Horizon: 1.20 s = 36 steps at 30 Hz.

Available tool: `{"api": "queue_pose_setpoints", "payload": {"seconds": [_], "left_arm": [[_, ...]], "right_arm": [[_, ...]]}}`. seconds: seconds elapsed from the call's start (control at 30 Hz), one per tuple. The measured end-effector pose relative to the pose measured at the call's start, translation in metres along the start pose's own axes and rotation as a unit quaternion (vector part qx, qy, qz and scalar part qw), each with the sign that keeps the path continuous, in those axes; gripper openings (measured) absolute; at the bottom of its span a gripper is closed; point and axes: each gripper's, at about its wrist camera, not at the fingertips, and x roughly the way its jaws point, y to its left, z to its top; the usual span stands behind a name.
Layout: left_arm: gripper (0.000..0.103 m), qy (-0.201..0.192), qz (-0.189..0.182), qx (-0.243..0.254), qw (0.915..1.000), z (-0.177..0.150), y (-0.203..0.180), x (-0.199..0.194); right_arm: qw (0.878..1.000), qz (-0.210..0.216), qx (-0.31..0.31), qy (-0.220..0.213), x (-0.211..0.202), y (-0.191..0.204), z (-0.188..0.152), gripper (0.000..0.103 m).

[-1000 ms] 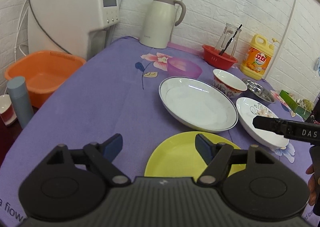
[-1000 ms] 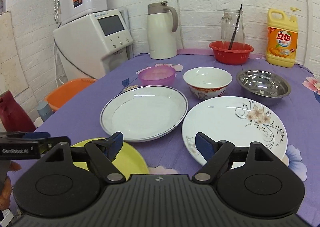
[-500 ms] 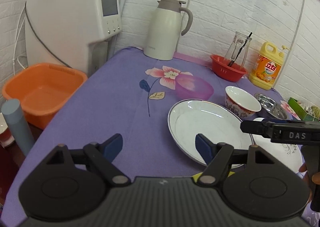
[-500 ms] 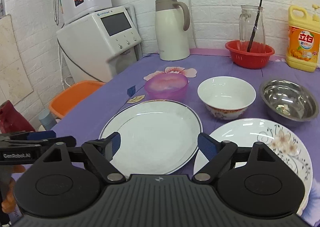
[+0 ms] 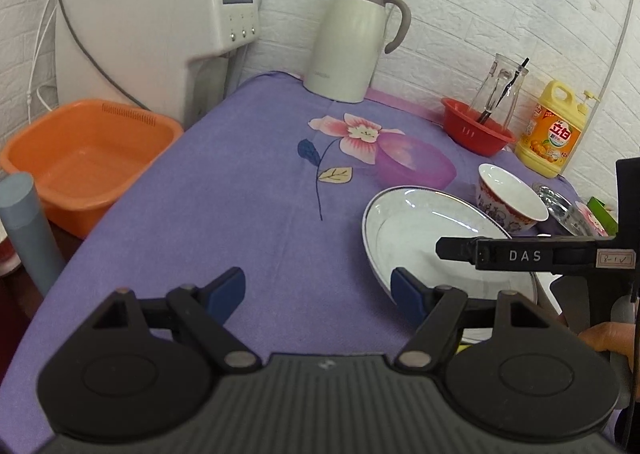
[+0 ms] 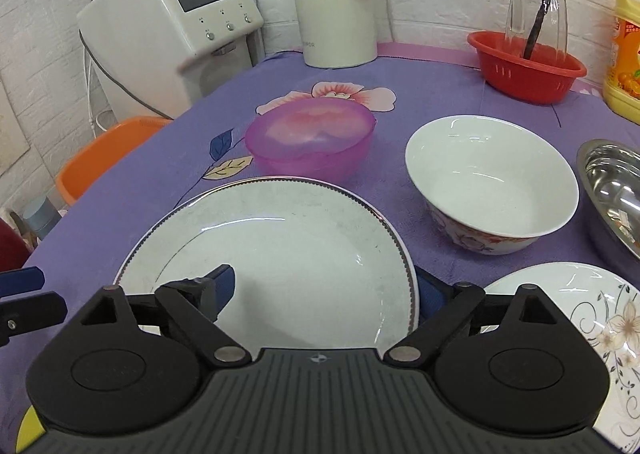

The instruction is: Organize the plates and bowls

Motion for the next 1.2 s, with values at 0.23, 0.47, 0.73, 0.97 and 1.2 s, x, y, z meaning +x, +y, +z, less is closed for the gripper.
{"api": "queue_pose_setpoints", "payload": {"seconds": [0.23,0.47,0.73,0.97,1.2], "left_arm": [[0.074,0.015,-0.005,0.002,0.9999,0.008,-0.011,0.021],[0.073,0.045,-0.008,0.012,0.9989,0.018,-0.023,0.057],[0.071,0.048,-0.004,0.033,0.9983,0.015,-0.030,0.068],[0.071,0.044,0.006,0.023,0.9988,0.017,-0.024,0.066],[0.065,0.042,0.003,0.048,0.9980,0.013,-0.028,0.068]], "right_arm": [[1.000,0.016,-0.007,-0.022,-0.011,0.000,-0.007,0.103],[0.998,0.001,-0.070,-0.010,-0.005,0.010,-0.013,0.103],[0.996,-0.003,-0.090,-0.006,0.002,0.016,-0.011,0.103],[0.996,0.029,-0.087,-0.003,0.008,0.022,-0.007,0.103],[0.996,0.033,-0.080,-0.001,0.003,0.017,-0.013,0.103]]}}
